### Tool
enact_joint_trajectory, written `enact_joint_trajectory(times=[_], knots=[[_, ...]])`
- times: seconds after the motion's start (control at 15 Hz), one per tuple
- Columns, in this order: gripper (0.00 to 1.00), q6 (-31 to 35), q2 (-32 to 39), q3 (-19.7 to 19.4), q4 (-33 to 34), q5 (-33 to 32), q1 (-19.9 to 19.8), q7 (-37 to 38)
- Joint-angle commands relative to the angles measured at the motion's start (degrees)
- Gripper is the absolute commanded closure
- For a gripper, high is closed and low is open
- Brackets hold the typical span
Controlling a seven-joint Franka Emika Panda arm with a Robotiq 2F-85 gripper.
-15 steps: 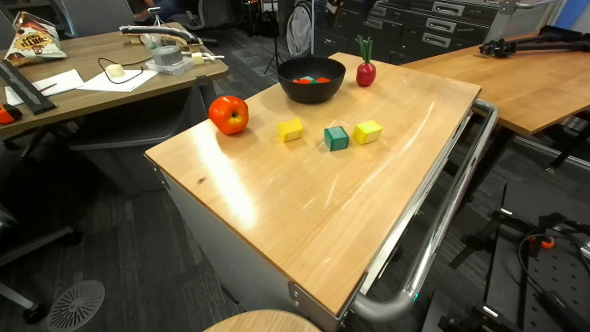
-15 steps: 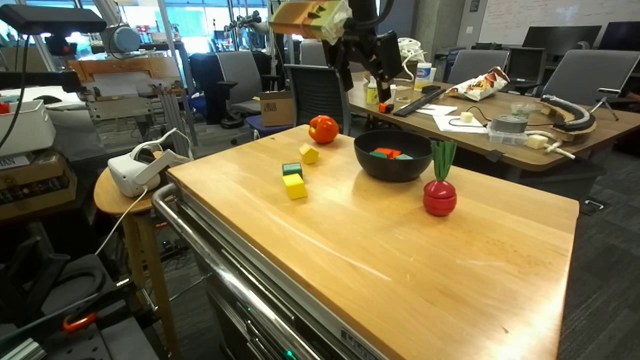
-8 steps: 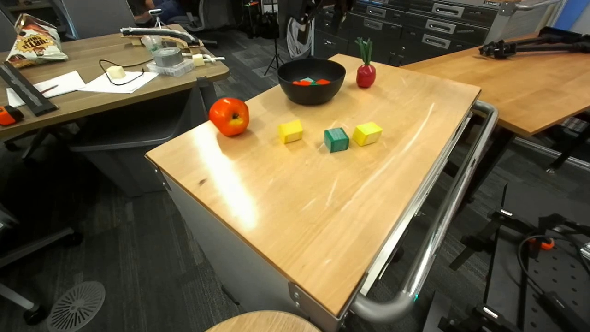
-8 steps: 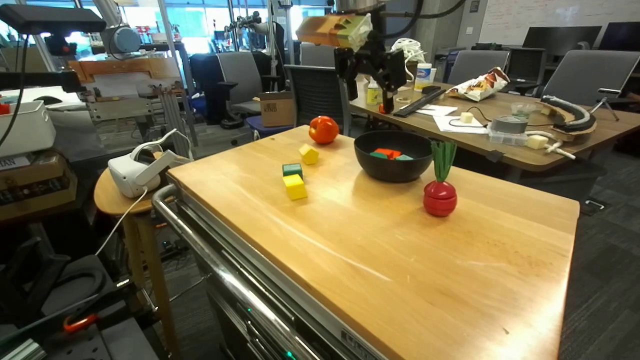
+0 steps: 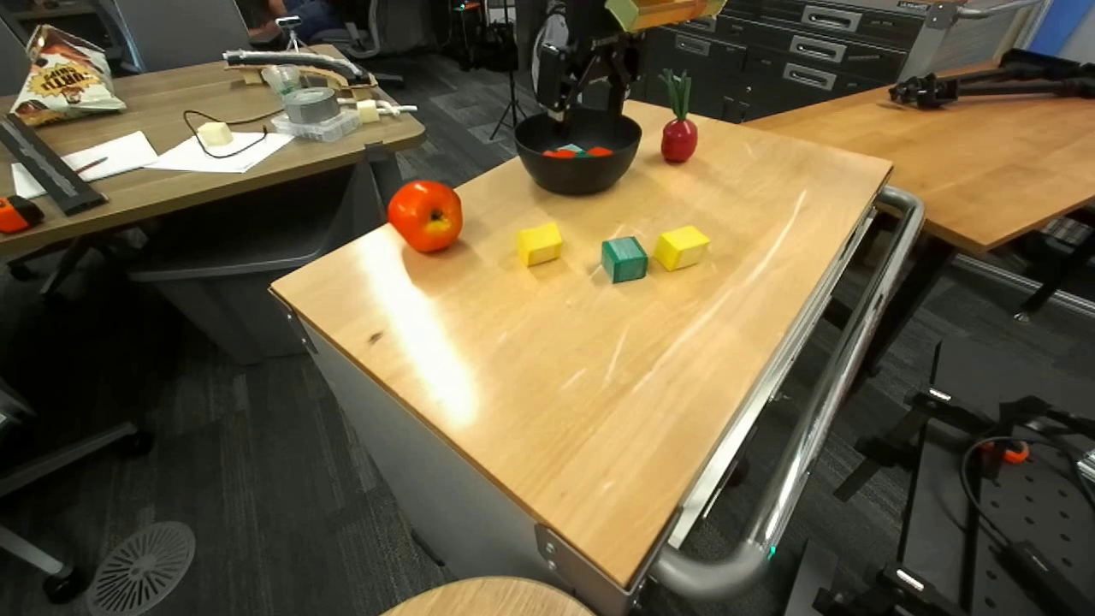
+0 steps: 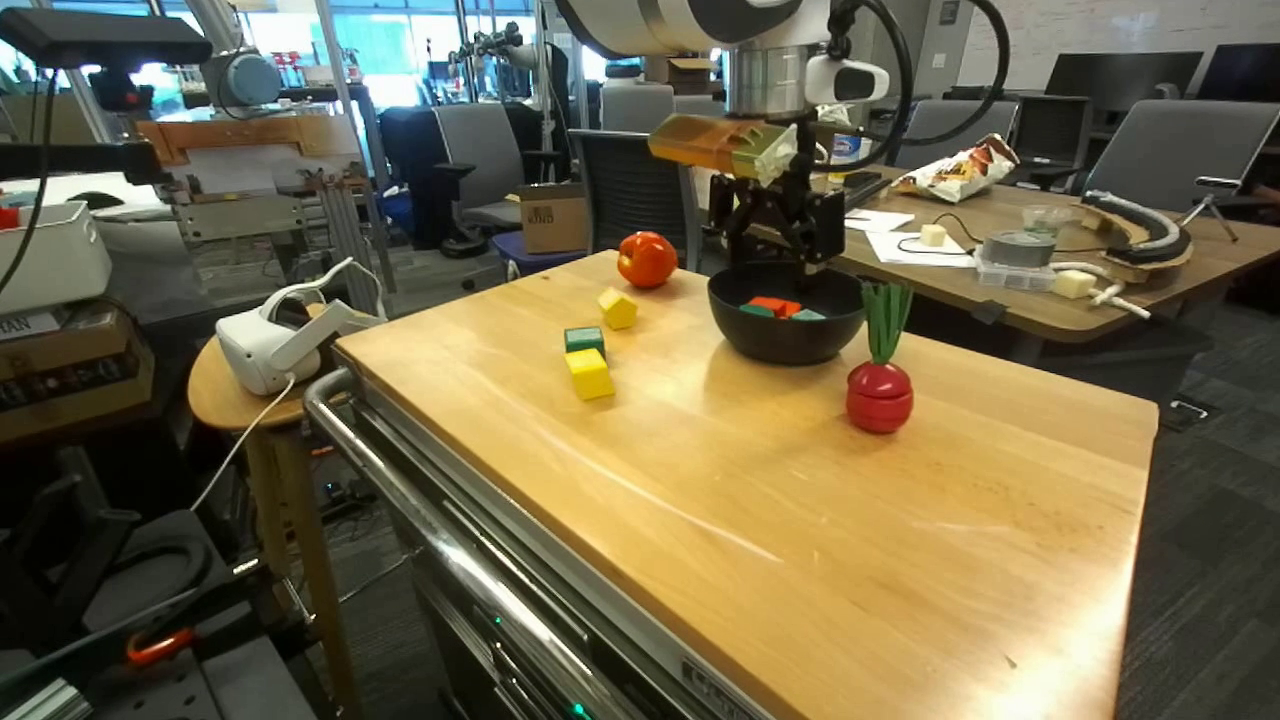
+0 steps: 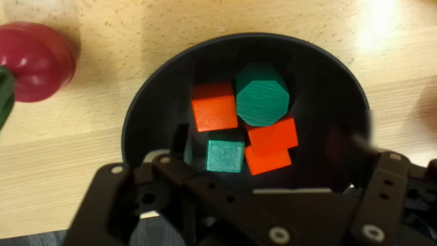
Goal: Move the apple to the left, take the radish and blocks out of the black bowl
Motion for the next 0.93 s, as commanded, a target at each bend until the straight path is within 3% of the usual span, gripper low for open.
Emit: enact_joint_trajectory(times=[0.0,0.27,0.47,0.6,0.73,0.87], knots=[[0.0,-4.61,4.66,0.64,7.24,1.37,-0.38,-1.1],[0.0,-8.47,7.62,0.68,11.3,1.14,-0.39,-0.61],[0.24,-11.06,9.48,0.33,13.66,0.92,-0.51,-0.18],[0.29,-12.41,10.56,0.3,15.05,0.96,-0.64,-0.07],[0.48,-13.56,11.51,0.26,16.42,0.87,-0.69,0.11],[0.56,-14.64,12.18,0.13,18.06,0.76,-0.65,0.33]])
